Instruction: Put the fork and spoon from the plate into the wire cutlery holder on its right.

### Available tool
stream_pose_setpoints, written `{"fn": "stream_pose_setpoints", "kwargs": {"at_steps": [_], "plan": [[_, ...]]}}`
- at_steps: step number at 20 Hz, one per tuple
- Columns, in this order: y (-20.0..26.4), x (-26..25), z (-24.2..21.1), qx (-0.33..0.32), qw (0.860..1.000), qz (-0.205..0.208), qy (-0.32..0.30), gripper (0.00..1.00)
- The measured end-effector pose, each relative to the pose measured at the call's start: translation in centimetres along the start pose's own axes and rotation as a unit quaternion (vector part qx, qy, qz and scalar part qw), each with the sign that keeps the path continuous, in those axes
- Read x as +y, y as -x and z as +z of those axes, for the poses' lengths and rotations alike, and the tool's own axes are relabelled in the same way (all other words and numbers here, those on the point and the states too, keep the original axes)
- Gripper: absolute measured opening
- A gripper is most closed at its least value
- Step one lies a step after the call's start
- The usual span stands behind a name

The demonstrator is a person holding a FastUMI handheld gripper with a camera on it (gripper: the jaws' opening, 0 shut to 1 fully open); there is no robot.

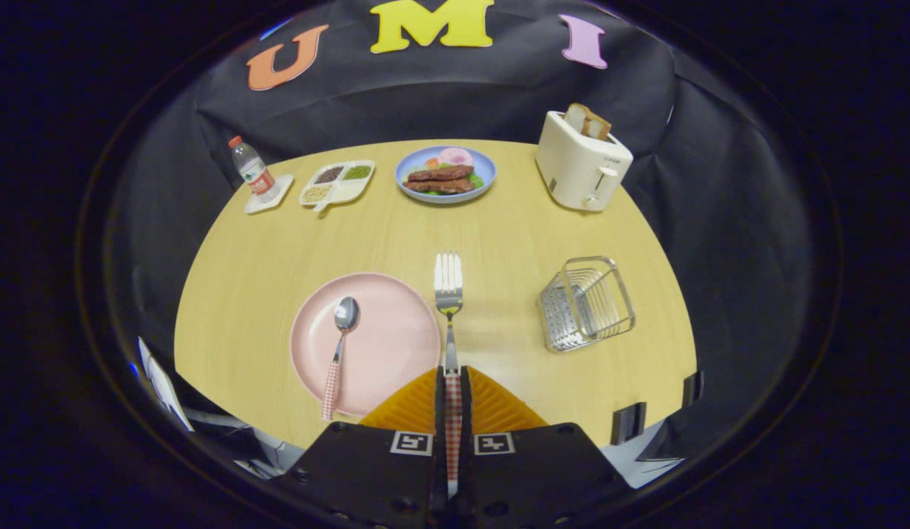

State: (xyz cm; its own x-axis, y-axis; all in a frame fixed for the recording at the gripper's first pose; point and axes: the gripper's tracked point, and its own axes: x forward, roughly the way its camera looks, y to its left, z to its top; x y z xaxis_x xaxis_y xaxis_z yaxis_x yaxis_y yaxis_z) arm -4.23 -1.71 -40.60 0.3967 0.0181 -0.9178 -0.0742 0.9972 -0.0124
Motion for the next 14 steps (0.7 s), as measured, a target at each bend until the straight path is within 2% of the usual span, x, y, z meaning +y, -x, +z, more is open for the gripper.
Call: {"fn": "stream_pose_setpoints", "kwargs": {"at_steps": [3,5,10,14], "plan": [[1.3,-3.6,0.4,0.009,1.0,0.0,0.002,0.06],[1.7,-5.7,0.8,0.016,1.0,0.018,0.0,0.06],[1.7,-12.2,1.4,0.05,0.999,0.016,0.0,0.06],[1.1,-15.2,1.4,0.103,0.994,0.018,0.035,0.06]]}}
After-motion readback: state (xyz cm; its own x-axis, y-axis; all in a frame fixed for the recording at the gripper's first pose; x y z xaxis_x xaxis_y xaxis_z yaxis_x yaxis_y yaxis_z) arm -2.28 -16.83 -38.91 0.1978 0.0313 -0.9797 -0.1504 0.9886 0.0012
